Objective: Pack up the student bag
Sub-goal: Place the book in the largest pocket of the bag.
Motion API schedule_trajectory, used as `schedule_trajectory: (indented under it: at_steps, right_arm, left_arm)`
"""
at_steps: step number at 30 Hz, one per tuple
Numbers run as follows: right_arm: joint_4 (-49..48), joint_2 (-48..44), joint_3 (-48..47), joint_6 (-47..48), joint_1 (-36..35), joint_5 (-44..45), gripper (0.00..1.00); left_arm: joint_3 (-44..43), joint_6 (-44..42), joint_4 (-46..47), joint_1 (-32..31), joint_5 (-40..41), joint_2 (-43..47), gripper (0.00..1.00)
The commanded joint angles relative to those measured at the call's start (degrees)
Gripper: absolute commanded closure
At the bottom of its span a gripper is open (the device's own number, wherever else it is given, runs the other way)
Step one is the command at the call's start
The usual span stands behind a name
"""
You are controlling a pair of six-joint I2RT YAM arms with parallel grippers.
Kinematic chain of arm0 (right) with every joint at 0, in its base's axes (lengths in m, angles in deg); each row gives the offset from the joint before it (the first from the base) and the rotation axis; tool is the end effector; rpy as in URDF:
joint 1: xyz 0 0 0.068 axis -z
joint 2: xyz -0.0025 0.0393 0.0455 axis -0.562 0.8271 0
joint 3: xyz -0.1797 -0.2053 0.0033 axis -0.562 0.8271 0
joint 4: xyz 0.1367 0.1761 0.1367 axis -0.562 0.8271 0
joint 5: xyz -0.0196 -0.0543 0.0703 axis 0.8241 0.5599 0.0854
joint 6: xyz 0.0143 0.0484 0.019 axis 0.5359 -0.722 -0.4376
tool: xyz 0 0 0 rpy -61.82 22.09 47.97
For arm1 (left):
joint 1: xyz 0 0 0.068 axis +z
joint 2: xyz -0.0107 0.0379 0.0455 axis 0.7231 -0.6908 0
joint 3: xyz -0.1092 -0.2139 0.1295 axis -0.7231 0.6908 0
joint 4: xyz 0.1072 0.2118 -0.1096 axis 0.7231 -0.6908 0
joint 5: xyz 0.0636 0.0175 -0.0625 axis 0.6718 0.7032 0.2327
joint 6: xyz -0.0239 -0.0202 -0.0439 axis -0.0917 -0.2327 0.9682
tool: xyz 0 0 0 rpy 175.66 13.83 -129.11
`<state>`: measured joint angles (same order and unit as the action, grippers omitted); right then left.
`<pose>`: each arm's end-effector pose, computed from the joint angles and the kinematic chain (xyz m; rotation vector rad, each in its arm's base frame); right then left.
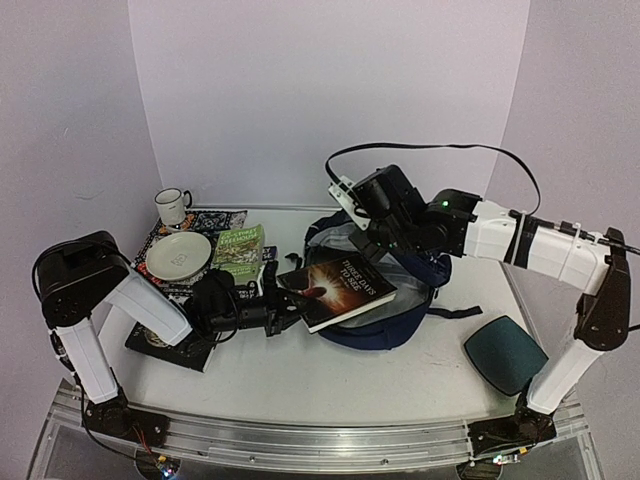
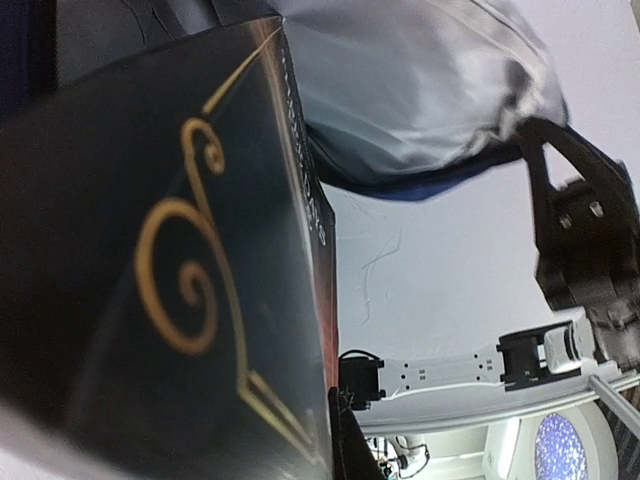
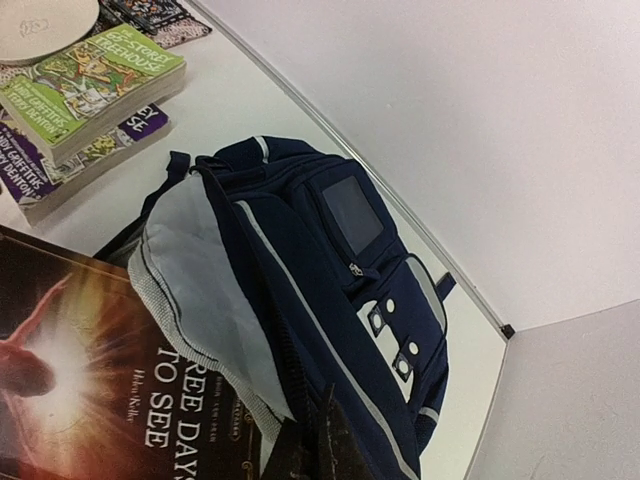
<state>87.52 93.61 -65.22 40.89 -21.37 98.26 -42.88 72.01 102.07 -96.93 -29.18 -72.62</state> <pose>0.2359 0.3088 0.3592 -0.6758 1.7454 -0.0427 0.1945 -0.2596 0.1561 -0.0680 2.0842 -1.8939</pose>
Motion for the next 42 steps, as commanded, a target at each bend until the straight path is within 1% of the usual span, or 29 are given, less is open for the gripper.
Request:
schedule_trajectory:
  at_steps: [1,6,9,11,21,26,32,35,39,42]
  right_arm:
    - [-6.44,-0.41,-5.16,-0.99,-2.78,4.51,1.00]
    - [-6.65,0.68,-6.07,-2.01,-4.86,5.85,1.00]
    - [-6.74,1.58,-6.70,-2.53,-5.87,6.12,1.00]
    - [-6.83,2.17,-7.06,-2.67,-6.36,6.40,1.00]
    - [-6.91,3.23,-6.81,-5.69,-7.00,5.83,1.00]
    - [-6.91,3.78,-6.52,-7.02,-7.42,4.54,1.00]
    - [-6.83,3.39,-5.52,-7.46,-7.61,3.89,1.00]
    - [-6.88,3.23,-4.90,-7.27,-7.56,4.67,1.00]
    - [-6.99,3.88,-4.69,-6.80,-7.59,5.93,1.00]
    - [-7.44,4.09,-4.16,-6.03,-7.57,7.82,1.00]
  left_arm:
    - [-4.92,1.25,-0.03,0.43,5.83,-0.87,1.00]
    - [-7.64,2.93,-4.50,0.43,12.05,-1.64,1.00]
    - [-11.00,2.76,-9.64,0.43,13.81,-2.52,1.00]
    - [-13.14,2.12,-10.84,0.35,14.91,-3.31,1.00]
    - [-20.35,0.67,-10.85,-0.34,21.68,-5.32,1.00]
    - [-26.90,0.15,-10.89,-1.17,22.91,-11.01,1.00]
    - [-32.14,0.43,-10.90,-1.96,25.16,-16.99,0.98]
    - [-33.13,-0.75,-11.02,-2.94,27.21,-18.50,0.92]
    - [-34.98,-1.06,-11.53,-4.14,26.78,-21.76,0.76]
    - [-34.77,-2.67,-12.47,-5.20,27.41,-21.97,0.64]
